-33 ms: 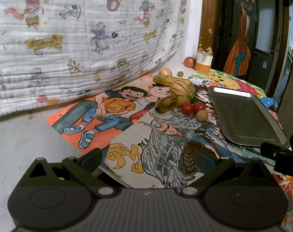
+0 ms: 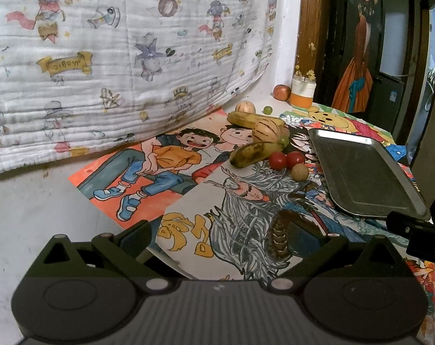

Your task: Organize fruits

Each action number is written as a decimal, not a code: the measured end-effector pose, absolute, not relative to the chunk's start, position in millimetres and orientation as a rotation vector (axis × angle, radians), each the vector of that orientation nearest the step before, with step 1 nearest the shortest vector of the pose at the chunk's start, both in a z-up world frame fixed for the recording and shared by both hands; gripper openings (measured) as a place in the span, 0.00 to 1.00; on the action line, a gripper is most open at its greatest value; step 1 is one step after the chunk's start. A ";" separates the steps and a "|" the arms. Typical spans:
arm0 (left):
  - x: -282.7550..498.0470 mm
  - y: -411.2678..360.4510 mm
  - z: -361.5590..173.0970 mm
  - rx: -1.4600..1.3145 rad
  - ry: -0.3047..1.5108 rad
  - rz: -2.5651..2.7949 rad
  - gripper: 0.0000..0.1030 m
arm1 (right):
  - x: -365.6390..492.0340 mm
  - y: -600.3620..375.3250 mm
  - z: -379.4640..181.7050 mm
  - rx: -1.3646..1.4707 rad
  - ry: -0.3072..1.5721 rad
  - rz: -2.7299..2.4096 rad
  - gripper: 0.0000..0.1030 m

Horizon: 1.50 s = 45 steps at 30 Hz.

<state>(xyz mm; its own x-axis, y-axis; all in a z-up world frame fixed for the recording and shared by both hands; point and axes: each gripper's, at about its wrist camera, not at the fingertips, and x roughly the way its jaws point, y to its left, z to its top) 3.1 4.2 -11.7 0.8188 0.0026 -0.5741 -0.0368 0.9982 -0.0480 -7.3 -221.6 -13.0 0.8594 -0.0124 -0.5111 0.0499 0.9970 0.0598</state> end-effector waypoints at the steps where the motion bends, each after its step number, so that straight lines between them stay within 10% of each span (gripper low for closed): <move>1: 3.1 4.3 -11.8 -0.058 0.611 0.021 1.00 | -7.3 -221.6 -13.1 0.072 0.536 -0.033 1.00; 45: 77.2 33.5 17.6 -0.024 0.693 -0.049 1.00 | 90.7 -197.8 61.4 -0.340 0.563 0.352 1.00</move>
